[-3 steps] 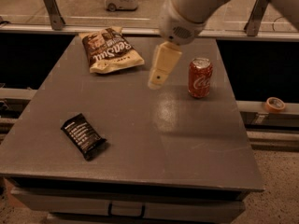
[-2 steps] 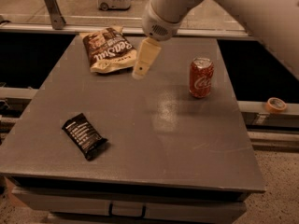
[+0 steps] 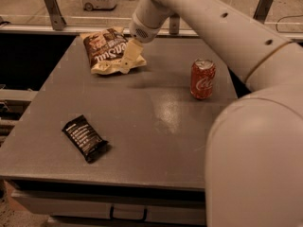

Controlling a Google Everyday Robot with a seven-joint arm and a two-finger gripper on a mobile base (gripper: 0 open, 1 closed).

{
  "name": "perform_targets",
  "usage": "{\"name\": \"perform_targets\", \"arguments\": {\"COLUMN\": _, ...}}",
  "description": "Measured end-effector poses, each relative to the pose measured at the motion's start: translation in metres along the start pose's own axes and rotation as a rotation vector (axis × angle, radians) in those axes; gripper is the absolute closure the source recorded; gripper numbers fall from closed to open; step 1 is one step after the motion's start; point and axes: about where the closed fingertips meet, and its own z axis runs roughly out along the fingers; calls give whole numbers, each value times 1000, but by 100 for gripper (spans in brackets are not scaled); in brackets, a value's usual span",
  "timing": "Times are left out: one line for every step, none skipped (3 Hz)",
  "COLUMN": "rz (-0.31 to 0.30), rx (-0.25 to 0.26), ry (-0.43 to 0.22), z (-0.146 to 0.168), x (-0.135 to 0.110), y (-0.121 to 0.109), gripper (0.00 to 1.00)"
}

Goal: Pick brown chip bag

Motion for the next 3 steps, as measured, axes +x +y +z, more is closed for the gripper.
{"name": "perform_targets", "arguments": {"rz": 91, "rx": -19, "ry": -23, "z": 33, "x": 2, "y": -17, "gripper": 0}}
{"name": "perform_targets", "arguments": {"rz": 164, "rx": -44, "ry": -61, "z": 48, "x": 7, "y": -19, "gripper": 18}}
{"name": "perform_targets", "arguments": {"rz": 174, "rx": -82, "ry": -110, "z": 51, "x": 4, "y": -9, "gripper": 41}}
